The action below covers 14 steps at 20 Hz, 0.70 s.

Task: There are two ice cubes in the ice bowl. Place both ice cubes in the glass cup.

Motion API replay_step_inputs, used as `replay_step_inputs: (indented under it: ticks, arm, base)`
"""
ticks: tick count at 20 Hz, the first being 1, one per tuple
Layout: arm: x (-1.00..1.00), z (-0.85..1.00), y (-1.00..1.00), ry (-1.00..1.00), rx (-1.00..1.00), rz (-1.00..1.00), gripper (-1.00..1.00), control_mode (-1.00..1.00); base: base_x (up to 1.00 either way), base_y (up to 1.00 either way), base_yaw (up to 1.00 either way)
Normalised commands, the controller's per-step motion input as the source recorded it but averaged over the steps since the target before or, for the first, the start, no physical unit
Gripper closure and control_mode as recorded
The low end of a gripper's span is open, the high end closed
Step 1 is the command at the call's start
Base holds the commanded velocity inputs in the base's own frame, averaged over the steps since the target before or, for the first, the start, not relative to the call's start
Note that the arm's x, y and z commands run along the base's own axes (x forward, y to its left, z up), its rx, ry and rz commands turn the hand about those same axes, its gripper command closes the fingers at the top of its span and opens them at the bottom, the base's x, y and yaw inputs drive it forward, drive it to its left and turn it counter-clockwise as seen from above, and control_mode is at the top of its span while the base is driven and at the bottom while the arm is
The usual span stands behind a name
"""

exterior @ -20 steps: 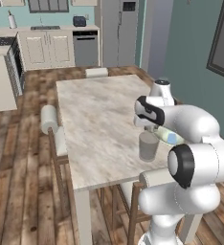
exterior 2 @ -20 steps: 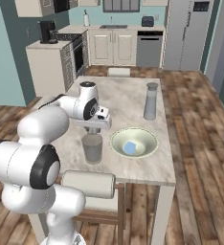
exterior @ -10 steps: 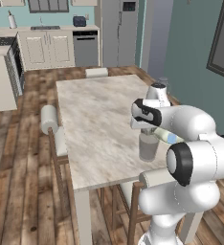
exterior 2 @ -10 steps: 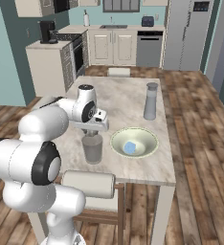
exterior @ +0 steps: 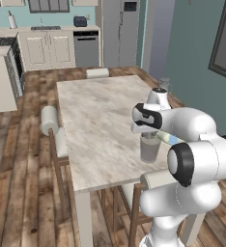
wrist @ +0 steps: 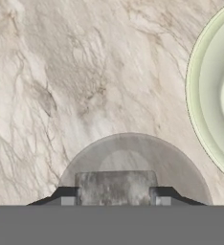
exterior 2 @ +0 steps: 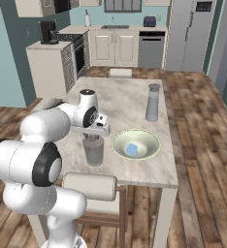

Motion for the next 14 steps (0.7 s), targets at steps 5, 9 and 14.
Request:
replay_step_inputs:
  ticks: [5, 9, 14]
  arm:
    - [0.09, 0.0, 0.0, 0.0, 0.01, -0.01, 1.0, -1.0]
    - [0.08, 0.0, 0.0, 0.0, 0.0, 0.0, 1.0, -1.0]
    - [0.05, -0.01, 0.0, 0.0, 0.0, 0.0, 1.0, -1.0]
  base:
    - [0.0, 0.0, 0.0]
    - [0.0, 0.0, 0.0]
    - [0.0, 0.0, 0.0]
